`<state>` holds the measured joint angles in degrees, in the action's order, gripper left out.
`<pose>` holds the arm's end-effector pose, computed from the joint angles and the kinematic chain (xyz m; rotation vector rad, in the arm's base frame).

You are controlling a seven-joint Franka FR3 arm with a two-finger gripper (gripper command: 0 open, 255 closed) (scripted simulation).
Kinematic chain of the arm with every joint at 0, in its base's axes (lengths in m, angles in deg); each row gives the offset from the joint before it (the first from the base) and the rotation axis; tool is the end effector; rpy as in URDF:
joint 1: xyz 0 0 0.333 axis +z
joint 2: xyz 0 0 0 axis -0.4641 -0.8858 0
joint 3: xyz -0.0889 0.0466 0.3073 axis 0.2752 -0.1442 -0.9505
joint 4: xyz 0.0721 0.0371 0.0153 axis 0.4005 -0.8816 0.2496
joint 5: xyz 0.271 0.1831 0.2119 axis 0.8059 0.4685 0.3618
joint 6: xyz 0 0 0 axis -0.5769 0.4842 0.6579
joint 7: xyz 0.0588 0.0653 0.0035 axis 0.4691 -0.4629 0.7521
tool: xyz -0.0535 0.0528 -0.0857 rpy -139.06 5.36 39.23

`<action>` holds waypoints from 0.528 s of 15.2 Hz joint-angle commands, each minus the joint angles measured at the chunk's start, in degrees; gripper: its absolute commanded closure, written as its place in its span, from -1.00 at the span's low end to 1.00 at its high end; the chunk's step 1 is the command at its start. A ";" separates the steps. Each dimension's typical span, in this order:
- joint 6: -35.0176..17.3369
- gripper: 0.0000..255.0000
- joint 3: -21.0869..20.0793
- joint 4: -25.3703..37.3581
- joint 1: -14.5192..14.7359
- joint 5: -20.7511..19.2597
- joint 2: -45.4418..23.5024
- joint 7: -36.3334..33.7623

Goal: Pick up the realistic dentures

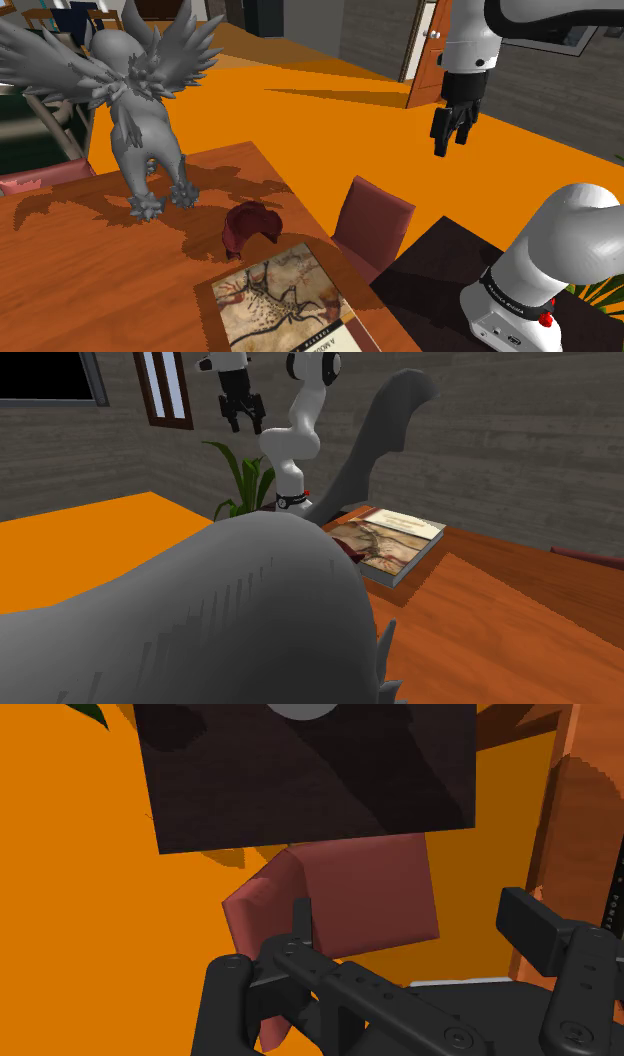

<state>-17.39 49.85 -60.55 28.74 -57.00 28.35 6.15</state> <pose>0.2696 0.0344 0.5471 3.1232 -0.0542 -0.3154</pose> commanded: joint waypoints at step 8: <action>-11.25 -1.00 -7.28 2.29 4.06 0.75 -9.86 -0.43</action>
<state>-26.99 43.76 -58.71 32.18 -56.38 19.87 5.96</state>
